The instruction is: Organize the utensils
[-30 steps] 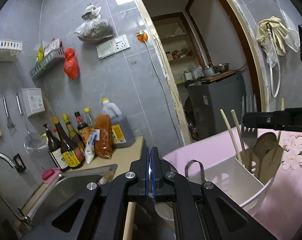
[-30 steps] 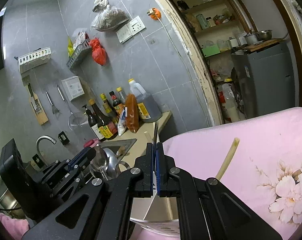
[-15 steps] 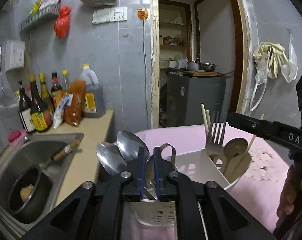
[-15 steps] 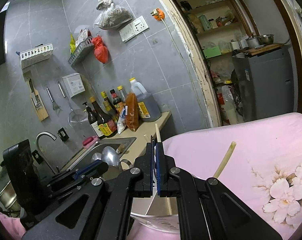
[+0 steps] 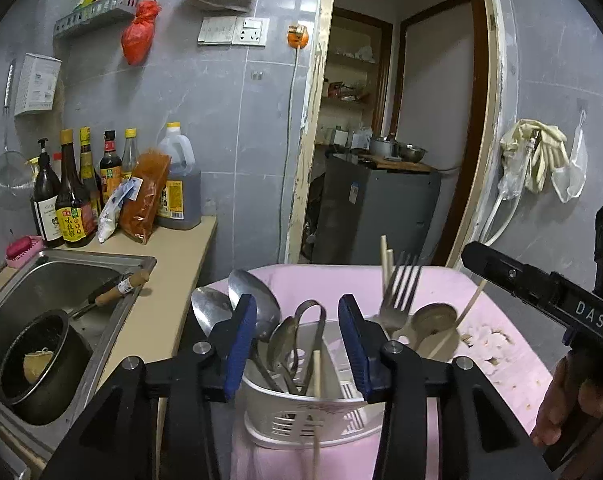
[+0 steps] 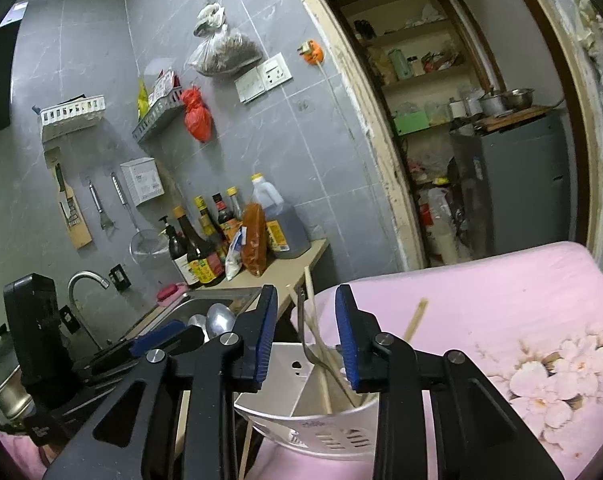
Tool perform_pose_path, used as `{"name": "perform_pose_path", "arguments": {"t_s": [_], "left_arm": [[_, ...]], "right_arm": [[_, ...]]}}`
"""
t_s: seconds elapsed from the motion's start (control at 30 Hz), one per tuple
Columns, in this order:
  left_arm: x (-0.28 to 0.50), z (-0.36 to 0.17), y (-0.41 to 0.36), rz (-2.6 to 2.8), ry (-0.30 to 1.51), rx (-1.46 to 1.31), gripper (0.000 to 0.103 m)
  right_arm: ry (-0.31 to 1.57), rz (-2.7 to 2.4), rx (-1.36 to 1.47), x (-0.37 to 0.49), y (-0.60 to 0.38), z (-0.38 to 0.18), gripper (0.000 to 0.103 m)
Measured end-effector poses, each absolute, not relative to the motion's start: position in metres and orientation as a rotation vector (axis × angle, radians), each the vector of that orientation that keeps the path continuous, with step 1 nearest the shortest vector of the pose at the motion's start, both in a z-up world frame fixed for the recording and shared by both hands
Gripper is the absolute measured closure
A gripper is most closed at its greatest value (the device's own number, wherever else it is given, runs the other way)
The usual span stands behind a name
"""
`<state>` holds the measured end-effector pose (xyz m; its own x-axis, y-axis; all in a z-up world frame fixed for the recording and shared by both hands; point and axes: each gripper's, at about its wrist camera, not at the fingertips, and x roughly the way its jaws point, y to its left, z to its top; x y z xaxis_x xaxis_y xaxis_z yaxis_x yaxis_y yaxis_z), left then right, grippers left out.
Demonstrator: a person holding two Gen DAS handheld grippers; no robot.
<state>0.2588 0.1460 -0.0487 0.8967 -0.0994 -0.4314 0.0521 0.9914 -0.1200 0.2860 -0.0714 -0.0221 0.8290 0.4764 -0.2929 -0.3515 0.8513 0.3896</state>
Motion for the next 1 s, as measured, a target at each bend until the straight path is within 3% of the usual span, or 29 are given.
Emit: {"name": "perform_pose_path", "arguments": {"t_s": [0.07,0.3,0.47,0.57,1.0], "left_arm": [[0.255,-0.045,0.145,-0.08,0.449,-0.109,0.06],[0.237,-0.029,0.14,-0.095,0.439,-0.148,0.043],[0.218,-0.02,0.129,-0.107,0.435,-0.173,0.017],[0.209,-0.017,0.122,-0.112,0.444,-0.171,0.009],[0.143,-0.004,0.072,-0.063,0.449,-0.123,0.001]], "right_arm": [[0.389,0.428,0.326,0.28,-0.077,-0.018,0.075],[0.389,0.34,0.317,0.251,-0.107,-0.007,0.051],[0.387,0.271,0.3,0.228,-0.131,0.002,0.033],[0.391,0.229,0.281,0.214,-0.147,0.007,0.025],[0.387,0.193,0.222,0.137,-0.198,0.025,0.003]]}}
